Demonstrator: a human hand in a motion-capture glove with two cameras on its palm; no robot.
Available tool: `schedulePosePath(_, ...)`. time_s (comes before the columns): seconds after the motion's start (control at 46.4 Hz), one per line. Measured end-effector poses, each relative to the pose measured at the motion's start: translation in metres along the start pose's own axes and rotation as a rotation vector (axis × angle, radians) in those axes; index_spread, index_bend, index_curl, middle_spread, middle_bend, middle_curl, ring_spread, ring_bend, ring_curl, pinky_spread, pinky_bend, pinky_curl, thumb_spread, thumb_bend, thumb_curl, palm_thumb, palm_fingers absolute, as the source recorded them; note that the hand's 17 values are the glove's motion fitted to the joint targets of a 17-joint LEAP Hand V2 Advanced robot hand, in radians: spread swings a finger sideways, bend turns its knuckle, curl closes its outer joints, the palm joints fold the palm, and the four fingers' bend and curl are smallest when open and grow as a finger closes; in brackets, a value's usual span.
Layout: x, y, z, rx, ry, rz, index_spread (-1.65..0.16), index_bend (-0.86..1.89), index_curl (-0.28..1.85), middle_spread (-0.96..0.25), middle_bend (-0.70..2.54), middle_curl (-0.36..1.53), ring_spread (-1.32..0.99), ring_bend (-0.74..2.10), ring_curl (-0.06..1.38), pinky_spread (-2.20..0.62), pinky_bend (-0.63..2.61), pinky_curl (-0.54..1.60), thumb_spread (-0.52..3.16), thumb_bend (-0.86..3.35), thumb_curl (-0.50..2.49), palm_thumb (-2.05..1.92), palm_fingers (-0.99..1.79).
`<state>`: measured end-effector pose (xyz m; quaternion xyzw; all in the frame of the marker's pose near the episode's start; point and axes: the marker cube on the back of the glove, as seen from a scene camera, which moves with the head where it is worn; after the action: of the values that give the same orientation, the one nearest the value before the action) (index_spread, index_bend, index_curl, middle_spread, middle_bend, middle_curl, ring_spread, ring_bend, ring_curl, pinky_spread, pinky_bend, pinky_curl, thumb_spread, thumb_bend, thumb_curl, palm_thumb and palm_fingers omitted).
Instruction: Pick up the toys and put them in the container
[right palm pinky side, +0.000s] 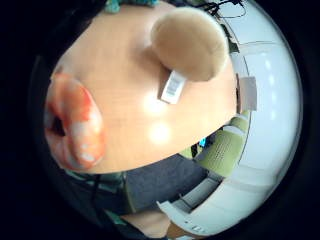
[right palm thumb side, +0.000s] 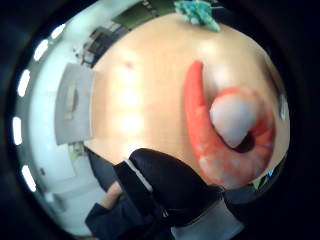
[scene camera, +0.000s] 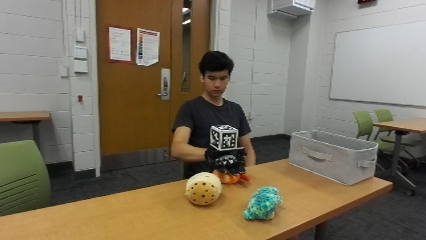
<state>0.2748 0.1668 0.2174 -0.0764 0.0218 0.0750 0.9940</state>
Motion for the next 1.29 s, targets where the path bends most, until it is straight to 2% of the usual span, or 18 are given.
schedulePosePath(0.172,0.002,0.006,0.032,-0.083,0.013,0.024,-0.27,0.18,0.34,-0.16,0.17,0.34,-0.37,0.26,0.28,-0.12,0.68,0.37,0.94,-0.1,0.1,-0.15,-0.02)
schedulePosePath(0.431,0.005,0.016,0.033,-0.132,-0.022,0.043,-0.28,0.15,0.34,-0.17,0.13,0.31,-0.36,0.25,0.29,-0.12,0.81,0.4,0.96,-0.06,0.13,-0.08,-0.02)
schedulePosePath(0.517,0.008,0.019,0.029,-0.093,-0.069,0.069,-0.29,0.16,0.34,-0.17,0.14,0.3,-0.38,0.36,0.32,-0.17,0.84,0.4,1.06,-0.02,0.15,-0.01,0.08)
schedulePosePath(0.603,0.011,0.021,0.026,-0.069,-0.1,0.079,-0.3,0.14,0.32,-0.18,0.19,0.3,-0.44,0.48,0.34,-0.25,0.88,0.39,1.19,0.04,0.17,0.08,0.31)
schedulePosePath(0.646,0.013,0.02,0.023,-0.061,-0.103,0.083,-0.31,0.1,0.3,-0.2,0.24,0.32,-0.46,0.57,0.36,-0.31,0.93,0.39,1.26,0.1,0.2,0.18,0.54)
schedulePosePath(0.689,0.016,0.017,0.02,-0.051,-0.091,0.092,-0.31,0.1,0.29,-0.21,0.25,0.33,-0.48,0.61,0.37,-0.34,0.93,0.38,1.3,0.12,0.21,0.21,0.57)
schedulePosePath(0.711,0.017,0.016,0.019,-0.047,-0.079,0.098,-0.31,0.07,0.28,-0.23,0.31,0.35,-0.49,0.69,0.4,-0.36,0.94,0.39,1.33,0.16,0.23,0.28,0.7)
schedulePosePath(0.775,0.021,0.011,0.017,-0.05,-0.035,0.109,-0.32,0.05,0.25,-0.27,0.38,0.38,-0.51,0.78,0.43,-0.4,0.95,0.39,1.36,0.22,0.27,0.38,0.82)
schedulePosePath(0.797,0.022,0.01,0.016,-0.054,-0.023,0.109,-0.32,0.05,0.24,-0.29,0.46,0.41,-0.52,0.83,0.45,-0.41,0.94,0.39,1.34,0.25,0.3,0.46,0.9)
schedulePosePath(0.883,0.025,0.003,0.012,-0.087,-0.008,0.102,-0.32,0.08,0.23,-0.34,0.53,0.45,-0.52,0.92,0.5,-0.44,0.92,0.4,1.21,0.28,0.38,0.59,0.9)
schedulePosePath(0.947,0.023,-0.001,0.006,-0.119,-0.018,0.09,-0.33,0.12,0.22,-0.37,0.64,0.5,-0.52,0.97,0.53,-0.45,0.88,0.39,1.11,0.3,0.43,0.66,1.02)
schedulePosePath(1.098,-0.002,-0.011,-0.041,-0.073,-0.031,0.076,-0.36,0.19,0.24,-0.41,0.7,0.56,-0.5,1.02,0.57,-0.48,0.84,0.39,0.92,0.28,0.51,0.69,1.08)
schedulePosePath(1.292,-0.067,-0.044,-0.154,0.06,-0.048,0.012,-0.38,0.2,0.28,-0.44,0.7,0.61,-0.5,0.98,0.57,-0.49,0.84,0.39,0.77,0.26,0.6,0.71,1.06)
